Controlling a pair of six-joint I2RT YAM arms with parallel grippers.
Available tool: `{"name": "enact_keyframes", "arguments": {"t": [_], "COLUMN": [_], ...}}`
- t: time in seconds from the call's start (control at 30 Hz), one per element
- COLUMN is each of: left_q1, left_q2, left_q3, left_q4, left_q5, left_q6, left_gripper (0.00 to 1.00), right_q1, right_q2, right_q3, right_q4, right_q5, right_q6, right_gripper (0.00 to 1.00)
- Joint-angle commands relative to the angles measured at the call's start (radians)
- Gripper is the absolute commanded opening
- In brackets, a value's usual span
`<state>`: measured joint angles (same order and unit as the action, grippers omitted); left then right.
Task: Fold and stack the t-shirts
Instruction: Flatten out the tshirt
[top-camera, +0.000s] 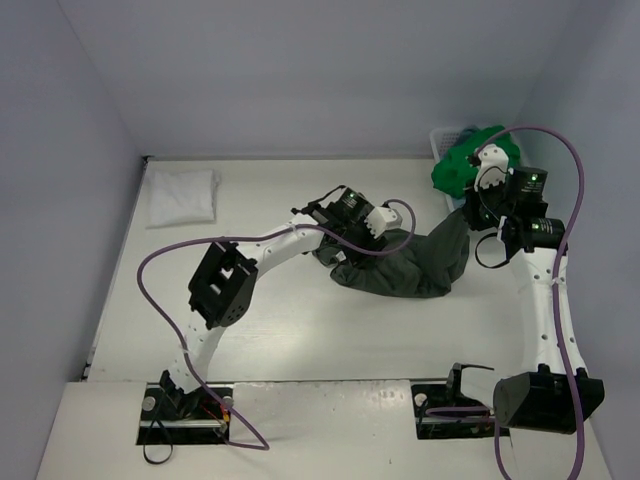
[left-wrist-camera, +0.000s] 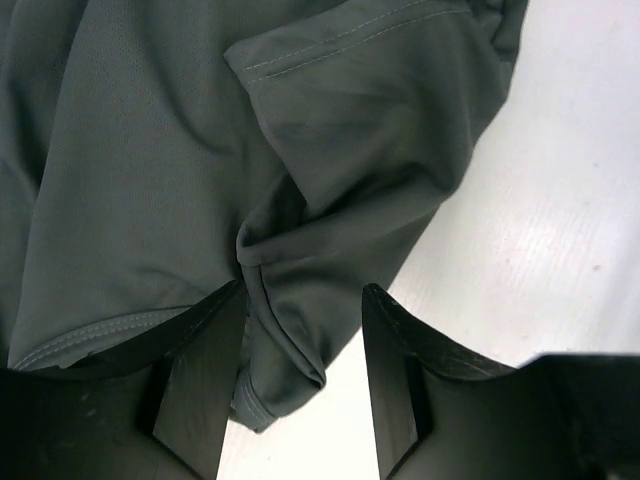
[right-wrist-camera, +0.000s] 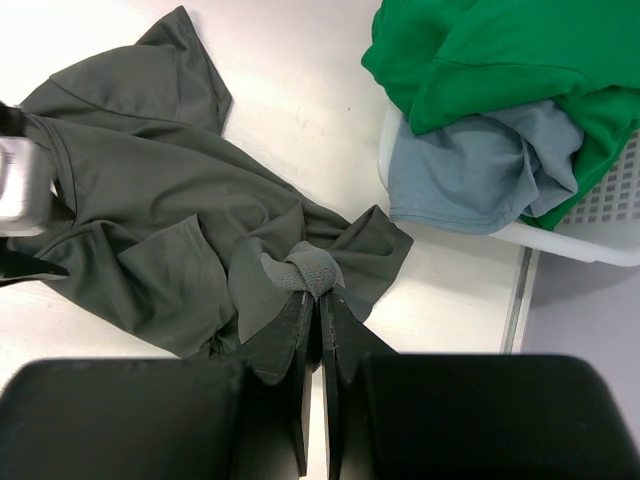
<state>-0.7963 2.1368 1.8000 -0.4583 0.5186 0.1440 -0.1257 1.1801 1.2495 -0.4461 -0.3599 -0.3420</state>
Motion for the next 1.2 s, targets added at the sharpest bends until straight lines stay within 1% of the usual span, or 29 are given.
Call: {"name": "enact_keyframes", "arguments": {"t": [0.0,0.47,1.03,1.1,1.13,1.17], "left_q1": [-0.004,-0.004,-0.004,-0.004,-0.004,-0.004], "left_q2": [0.0,0.069,0.089,0.089,0.089,0.09], "left_q3": [0.07,0.102,0.084,0.081,0.082,0.081], "left_q4": [0.044,0.052,0.064,0.064,0.063,0.066], "left_q5": [0.001,-0.005,0.024,0.043,0.049,0.055], "left_q6": [-0.004,0.005,-0.012,-0.017,-0.021,-0.024], "left_gripper": [0.45,0.45,0.45,0.41,0.34,0.3], "right_q1": [-0.011,-0.02,-0.023,-0.023,-0.023,-0.023], "right_q2": [-0.016,-0.02,-0.02,-0.022,-0.022,-0.02], "right_q3": [-0.002,-0.019,-0.03,-0.033,-0.036,-0.038], "right_q4": [0.044,0.047,0.052,0.052,0.053,0.055], "right_q5": [-0.027,-0.044,-0.056,-0.056,-0.054,-0.054], "right_q6": [-0.011,-0.02,-0.022,-0.025,-0.025,-0.026], "right_gripper": [0.0,0.0,0.0,0.0,0.0,0.0]}}
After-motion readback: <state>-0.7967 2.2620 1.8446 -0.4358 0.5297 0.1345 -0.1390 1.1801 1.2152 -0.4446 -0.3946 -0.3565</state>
